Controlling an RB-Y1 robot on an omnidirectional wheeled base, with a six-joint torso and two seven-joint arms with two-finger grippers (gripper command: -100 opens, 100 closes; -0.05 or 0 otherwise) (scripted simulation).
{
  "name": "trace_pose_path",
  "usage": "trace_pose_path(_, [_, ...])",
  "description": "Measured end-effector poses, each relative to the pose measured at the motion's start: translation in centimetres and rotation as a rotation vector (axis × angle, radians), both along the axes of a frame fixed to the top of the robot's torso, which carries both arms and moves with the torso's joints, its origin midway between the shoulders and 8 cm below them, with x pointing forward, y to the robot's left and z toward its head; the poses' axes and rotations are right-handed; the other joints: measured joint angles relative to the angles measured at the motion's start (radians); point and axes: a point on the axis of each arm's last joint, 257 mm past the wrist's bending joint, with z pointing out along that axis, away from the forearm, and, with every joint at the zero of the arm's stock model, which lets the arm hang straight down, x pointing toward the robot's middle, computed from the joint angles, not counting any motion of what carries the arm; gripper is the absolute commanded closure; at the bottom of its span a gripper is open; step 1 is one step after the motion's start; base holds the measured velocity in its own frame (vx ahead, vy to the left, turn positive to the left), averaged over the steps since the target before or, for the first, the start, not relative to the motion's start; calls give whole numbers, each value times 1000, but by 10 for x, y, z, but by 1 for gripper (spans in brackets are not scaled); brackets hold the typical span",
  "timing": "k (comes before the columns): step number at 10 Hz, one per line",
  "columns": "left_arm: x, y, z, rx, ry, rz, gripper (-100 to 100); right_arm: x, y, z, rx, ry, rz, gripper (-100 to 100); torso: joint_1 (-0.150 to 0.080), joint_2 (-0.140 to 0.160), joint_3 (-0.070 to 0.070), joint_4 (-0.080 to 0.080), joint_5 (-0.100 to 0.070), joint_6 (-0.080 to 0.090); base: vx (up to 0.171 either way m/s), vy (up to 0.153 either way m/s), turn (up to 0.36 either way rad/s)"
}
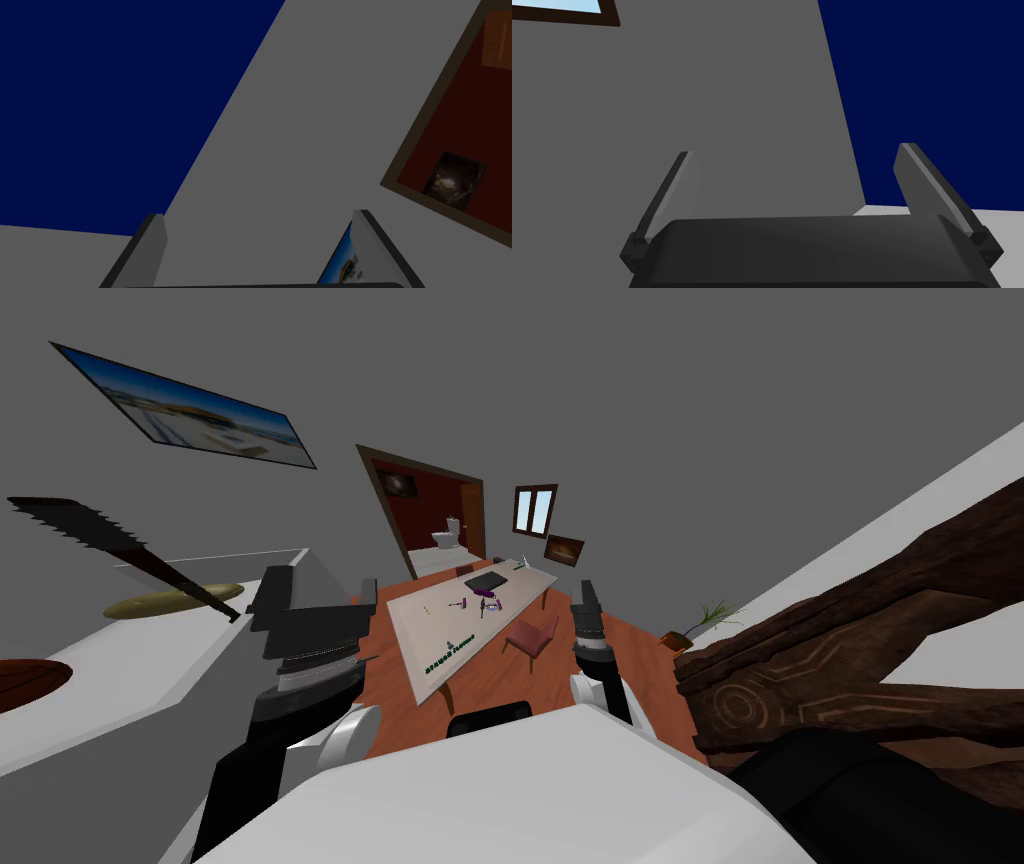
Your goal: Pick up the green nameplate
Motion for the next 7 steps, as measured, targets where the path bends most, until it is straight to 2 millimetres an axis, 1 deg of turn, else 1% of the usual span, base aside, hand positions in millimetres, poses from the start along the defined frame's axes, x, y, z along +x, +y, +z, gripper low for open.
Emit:
trace_pose_path(3, [23, -3, -22, 2, 63, -19, -100, 0, 0, 0, 0, 0, 0, 0, -1, 2, 1, 0, 0, 0, -35, -18, 22])
trace_pose_path(6, [51, -8, -54, 0, 149, -40, -100, 0, 0, 0, 0, 0, 0, 0, -2, 2, 1, 0, 0, 0, -31, -23, 21])
trace_pose_path(7, [58, -8, -61, -1, 171, -42, -100, 0, 0, 0, 0, 0, 0, 0, -1, 1, 1, 0, 0, 0, -23, -17, 28])
